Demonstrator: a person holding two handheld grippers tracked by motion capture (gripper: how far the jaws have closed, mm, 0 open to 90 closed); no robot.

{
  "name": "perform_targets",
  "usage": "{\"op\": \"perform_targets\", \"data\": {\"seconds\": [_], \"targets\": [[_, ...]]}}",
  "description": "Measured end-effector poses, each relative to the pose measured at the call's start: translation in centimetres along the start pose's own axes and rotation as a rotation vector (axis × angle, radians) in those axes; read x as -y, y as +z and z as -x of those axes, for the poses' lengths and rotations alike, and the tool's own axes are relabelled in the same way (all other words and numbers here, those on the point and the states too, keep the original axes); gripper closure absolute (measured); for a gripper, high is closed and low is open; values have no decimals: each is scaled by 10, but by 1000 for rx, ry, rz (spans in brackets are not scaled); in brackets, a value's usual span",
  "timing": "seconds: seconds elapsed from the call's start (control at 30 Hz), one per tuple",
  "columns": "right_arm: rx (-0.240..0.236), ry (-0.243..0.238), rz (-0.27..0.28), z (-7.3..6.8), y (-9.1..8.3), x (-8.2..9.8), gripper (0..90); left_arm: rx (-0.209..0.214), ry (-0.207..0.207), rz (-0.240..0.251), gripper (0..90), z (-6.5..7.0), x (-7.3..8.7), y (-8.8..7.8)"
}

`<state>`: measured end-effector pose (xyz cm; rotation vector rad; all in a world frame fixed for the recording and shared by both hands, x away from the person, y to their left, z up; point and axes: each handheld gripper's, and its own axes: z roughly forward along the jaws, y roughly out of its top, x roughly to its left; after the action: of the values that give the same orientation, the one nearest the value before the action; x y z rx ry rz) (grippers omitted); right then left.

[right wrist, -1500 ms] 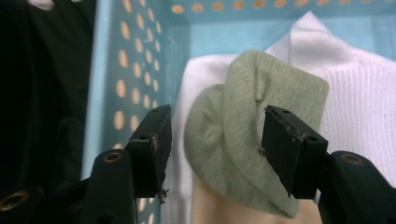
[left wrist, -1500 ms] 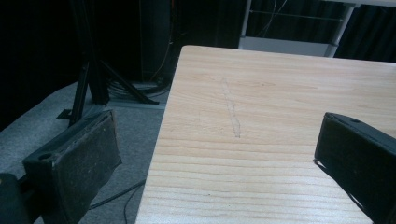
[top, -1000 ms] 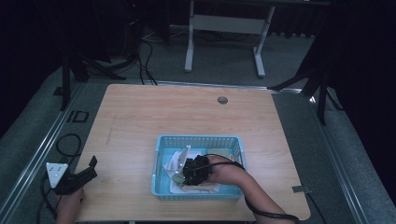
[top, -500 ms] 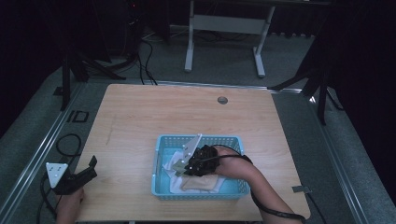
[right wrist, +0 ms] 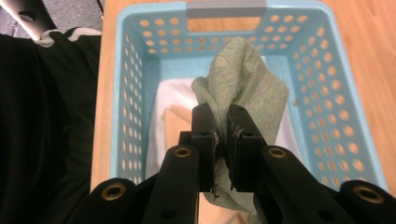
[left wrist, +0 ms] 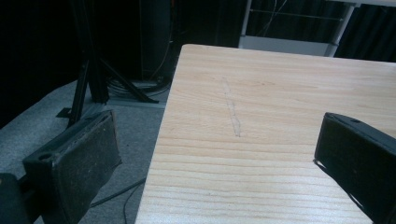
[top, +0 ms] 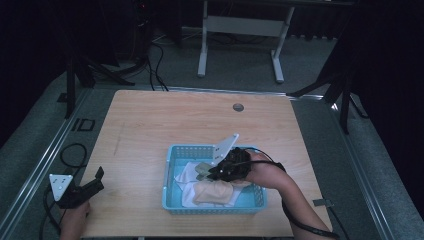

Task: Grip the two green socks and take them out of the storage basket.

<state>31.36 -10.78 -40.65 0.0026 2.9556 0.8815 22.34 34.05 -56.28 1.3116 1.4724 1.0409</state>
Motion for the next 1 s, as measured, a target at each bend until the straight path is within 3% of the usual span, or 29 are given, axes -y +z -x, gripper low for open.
{"op": "perform_targets", "data": {"seconds": [0.23, 0.47, 0.67, 1.0], "targets": [[51, 35, 4, 4, -22, 19, 826, -2, 0, -1, 5, 0, 0, 0], [119, 93, 41, 8, -55, 46, 826, -3, 3, -1, 5, 0, 0, 0], [187, 158, 50, 10, -81, 75, 826, -3, 6, -1, 5, 0, 0, 0], [258, 280, 50, 8, -112, 133, 825, -4, 6, -2, 5, 0, 0, 0]]}}
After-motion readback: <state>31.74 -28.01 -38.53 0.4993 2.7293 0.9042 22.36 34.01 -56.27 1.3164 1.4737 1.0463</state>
